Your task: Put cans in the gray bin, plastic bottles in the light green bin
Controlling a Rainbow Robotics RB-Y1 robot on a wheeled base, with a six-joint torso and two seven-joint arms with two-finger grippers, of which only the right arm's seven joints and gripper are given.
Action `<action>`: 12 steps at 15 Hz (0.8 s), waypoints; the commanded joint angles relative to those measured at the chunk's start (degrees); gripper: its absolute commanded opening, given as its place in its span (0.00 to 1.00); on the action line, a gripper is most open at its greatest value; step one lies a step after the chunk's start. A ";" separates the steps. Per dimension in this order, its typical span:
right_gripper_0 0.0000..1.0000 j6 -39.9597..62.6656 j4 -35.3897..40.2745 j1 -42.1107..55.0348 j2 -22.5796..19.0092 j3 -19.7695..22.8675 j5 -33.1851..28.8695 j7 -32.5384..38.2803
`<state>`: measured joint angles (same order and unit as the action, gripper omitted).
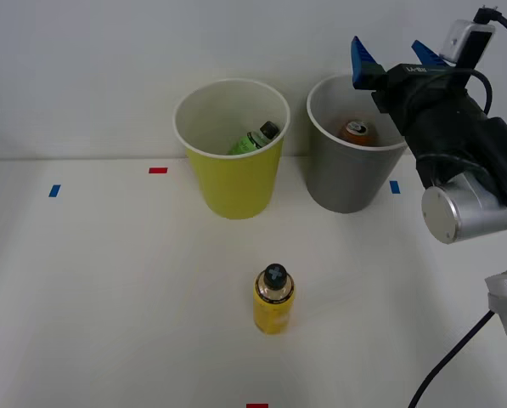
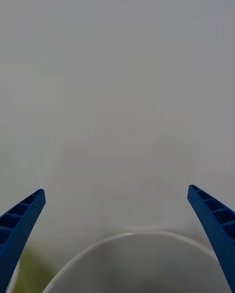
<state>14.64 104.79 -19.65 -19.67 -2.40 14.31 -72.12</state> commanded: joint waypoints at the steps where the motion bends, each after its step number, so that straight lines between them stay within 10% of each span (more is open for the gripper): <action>1: 1.00 -1.37 5.25 5.41 -2.65 -0.41 0.55 0.93; 12: 1.00 -8.84 24.58 36.79 -8.19 3.10 -8.42 9.45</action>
<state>7.92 129.27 14.65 -27.91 0.50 7.57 -62.88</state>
